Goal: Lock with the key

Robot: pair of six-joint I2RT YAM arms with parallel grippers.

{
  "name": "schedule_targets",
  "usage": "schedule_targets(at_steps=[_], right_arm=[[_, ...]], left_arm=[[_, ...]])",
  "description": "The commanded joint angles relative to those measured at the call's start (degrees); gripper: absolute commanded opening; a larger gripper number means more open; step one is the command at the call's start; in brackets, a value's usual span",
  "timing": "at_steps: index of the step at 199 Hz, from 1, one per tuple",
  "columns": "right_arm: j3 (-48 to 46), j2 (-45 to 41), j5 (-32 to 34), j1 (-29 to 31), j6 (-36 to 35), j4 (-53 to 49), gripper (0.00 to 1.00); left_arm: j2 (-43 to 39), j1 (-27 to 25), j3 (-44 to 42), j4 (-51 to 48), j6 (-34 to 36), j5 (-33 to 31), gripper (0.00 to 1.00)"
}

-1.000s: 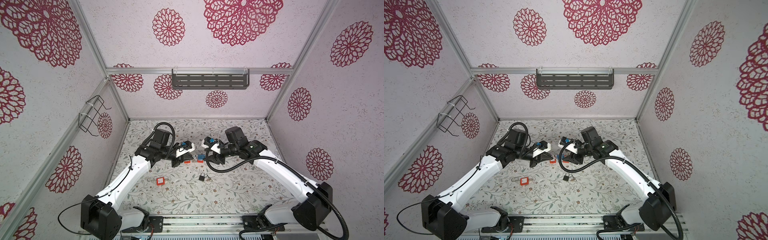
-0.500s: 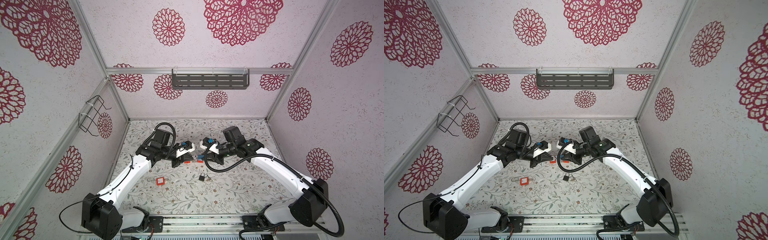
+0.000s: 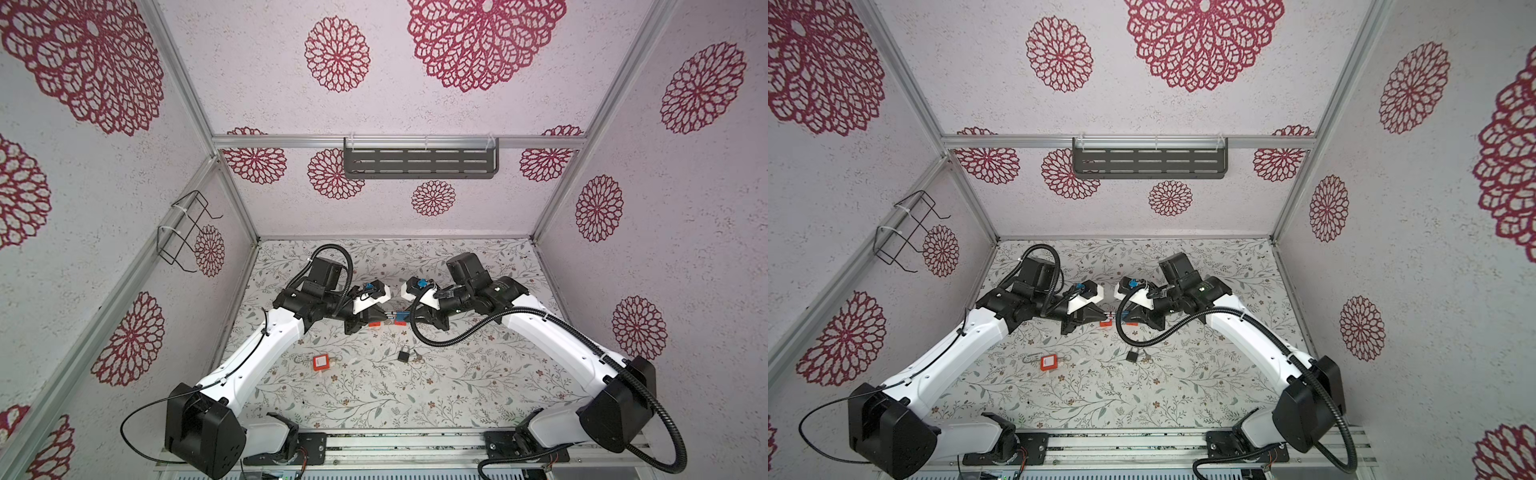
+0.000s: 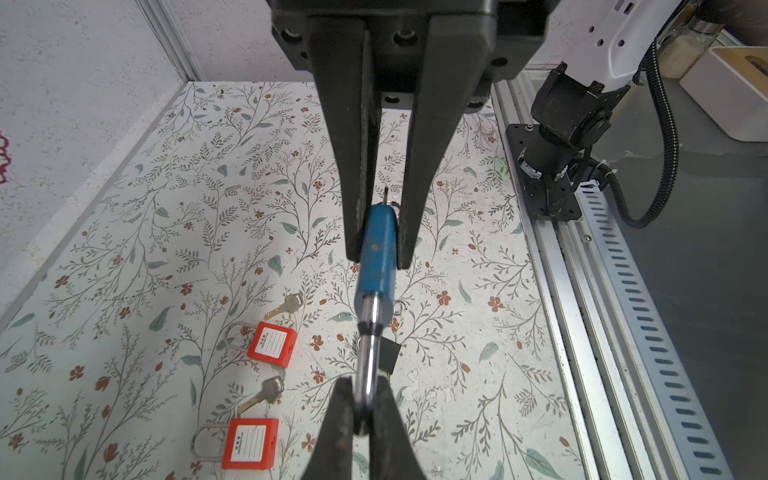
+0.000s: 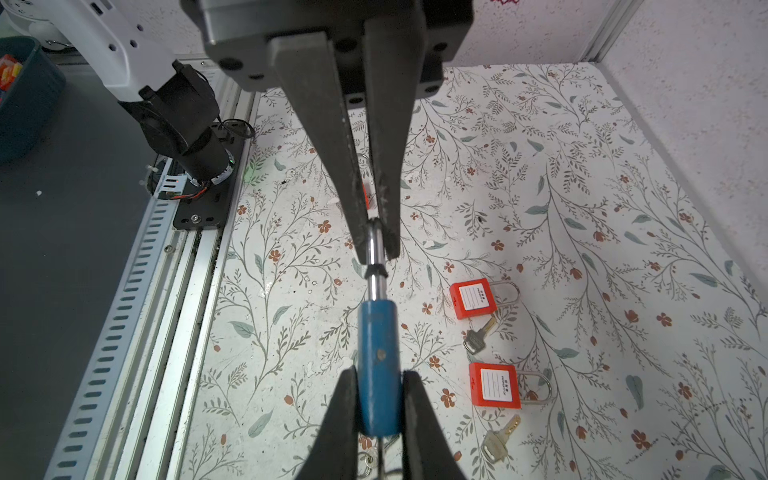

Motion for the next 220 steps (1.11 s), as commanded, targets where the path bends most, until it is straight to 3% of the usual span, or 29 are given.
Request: schedule_targets(at_steps=[1, 75, 156, 220], right_arm=[[-1.3, -2.6, -1.0, 0.0, -0.8, 6.3, 0.0], [-3.6, -3.4, -3.6, 0.3, -0.4, 11.0, 0.0], [-3.3, -1.9, -5.2, -0.3, -2.3, 7.2, 0.0], [-2.4, 0.3, -6.8, -0.9, 2.1, 13.5, 0.0]], left_arm=[[0.9, -1.5, 2.0, 1.0, -2.0, 3.8, 0.0], [3.0, -3.2, 3.2, 1.6, -4.5, 4.1, 0.0], [0.4, -6.8, -0.6, 6.5, -2.8, -4.3, 0.0], [-0.2, -8.4, -1.8, 9.1, -6.6, -2.9, 0.0]])
